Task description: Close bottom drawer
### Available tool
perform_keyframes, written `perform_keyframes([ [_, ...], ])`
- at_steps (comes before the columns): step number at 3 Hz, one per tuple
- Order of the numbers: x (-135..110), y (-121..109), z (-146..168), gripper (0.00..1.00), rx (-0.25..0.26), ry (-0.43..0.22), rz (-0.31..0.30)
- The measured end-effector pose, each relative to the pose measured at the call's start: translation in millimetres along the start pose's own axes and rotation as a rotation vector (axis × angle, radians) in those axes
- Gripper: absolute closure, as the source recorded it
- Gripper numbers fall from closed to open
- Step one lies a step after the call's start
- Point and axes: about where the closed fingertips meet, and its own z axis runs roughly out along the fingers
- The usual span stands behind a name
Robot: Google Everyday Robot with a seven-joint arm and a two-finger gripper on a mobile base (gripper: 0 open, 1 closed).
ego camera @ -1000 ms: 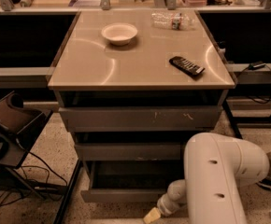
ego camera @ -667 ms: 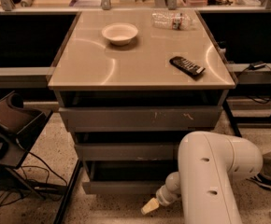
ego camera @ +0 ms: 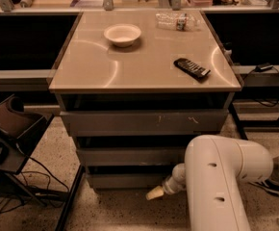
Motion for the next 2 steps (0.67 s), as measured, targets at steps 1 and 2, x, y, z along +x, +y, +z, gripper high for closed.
perform_keyframes([
  [1, -20.5, -11.0, -6.6, 0.00, 0.002, -0.051, 0.017],
  [2, -21.1, -11.4, -6.7, 0.00, 0.003, -0.052, 0.017],
])
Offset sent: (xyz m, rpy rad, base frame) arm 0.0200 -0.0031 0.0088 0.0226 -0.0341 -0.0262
